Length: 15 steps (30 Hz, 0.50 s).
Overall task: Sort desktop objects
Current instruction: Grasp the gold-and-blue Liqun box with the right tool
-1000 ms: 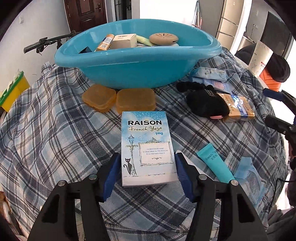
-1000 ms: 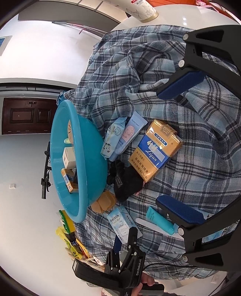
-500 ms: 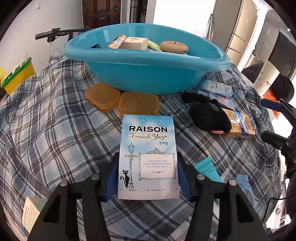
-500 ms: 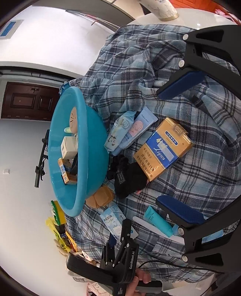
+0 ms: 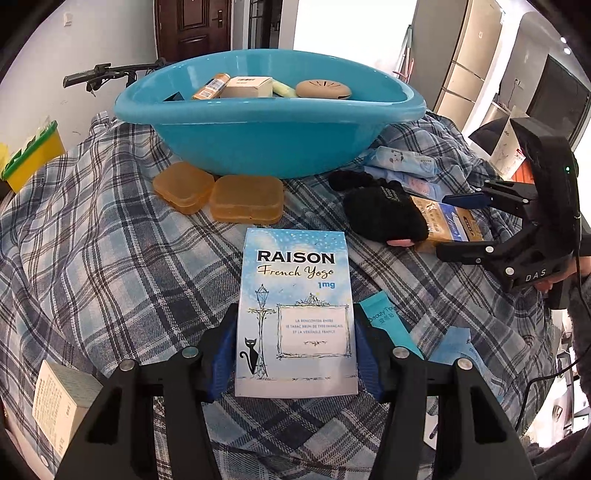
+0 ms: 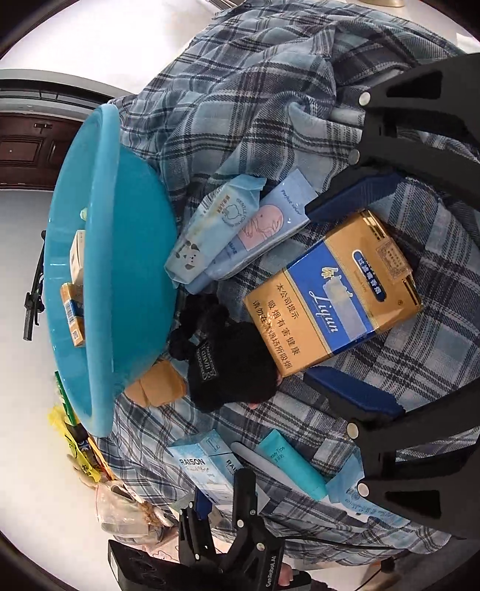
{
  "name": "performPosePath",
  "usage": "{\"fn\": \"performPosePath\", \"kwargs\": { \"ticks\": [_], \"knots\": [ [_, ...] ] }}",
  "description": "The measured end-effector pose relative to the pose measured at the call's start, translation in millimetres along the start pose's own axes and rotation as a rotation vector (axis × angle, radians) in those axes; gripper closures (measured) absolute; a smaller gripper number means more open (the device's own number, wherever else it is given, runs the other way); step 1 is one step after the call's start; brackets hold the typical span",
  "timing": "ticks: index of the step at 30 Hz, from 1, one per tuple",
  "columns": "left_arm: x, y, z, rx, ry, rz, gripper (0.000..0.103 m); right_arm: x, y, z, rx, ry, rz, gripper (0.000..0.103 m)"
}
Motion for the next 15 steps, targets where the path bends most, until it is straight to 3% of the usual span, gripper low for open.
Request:
{"fn": "performPosePath", "kwargs": {
  "ticks": [2, 4, 6, 11, 15],
  "knots": [
    [1.3, 1.5, -0.4, 0.003, 0.004, 0.004, 0.044, -2.1, 2.0, 1.8, -0.009, 0.018, -0.007, 0.03],
    [1.5, 2.4, -2.7, 0.006, 0.01, 0.005, 0.044, -7.5, 4.2, 4.3, 0.016, -0.013, -0.005, 0.043],
    [1.8, 3.2, -4.8, 0.007, 0.016, 0.005, 0.044, -14.2, 6.6, 9.5, 0.017, -0.022, -0.014, 0.045],
    [4.9, 2.5, -10.0, 0.005, 0.023, 0.009, 0.044, -17.3, 13.5, 32.1, -0.059, 0.07, -0.02, 0.041],
    [11.4, 4.0, -9.7, -0.015, 0.016, 0.019, 0.044, -6.9, 16.2, 33.9, -0.049, 0.068, -0.011, 0.04]
  ]
}}
Point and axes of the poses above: each gripper's, at about its wrist camera, not at the fingertips, and x roughly the way its jaws point, z to its left, y to its underside, the point moved 5 cm from there along x, roughly the way its jaws point, and after that the axes turned 3 degrees about x, right-handed, at the moved point
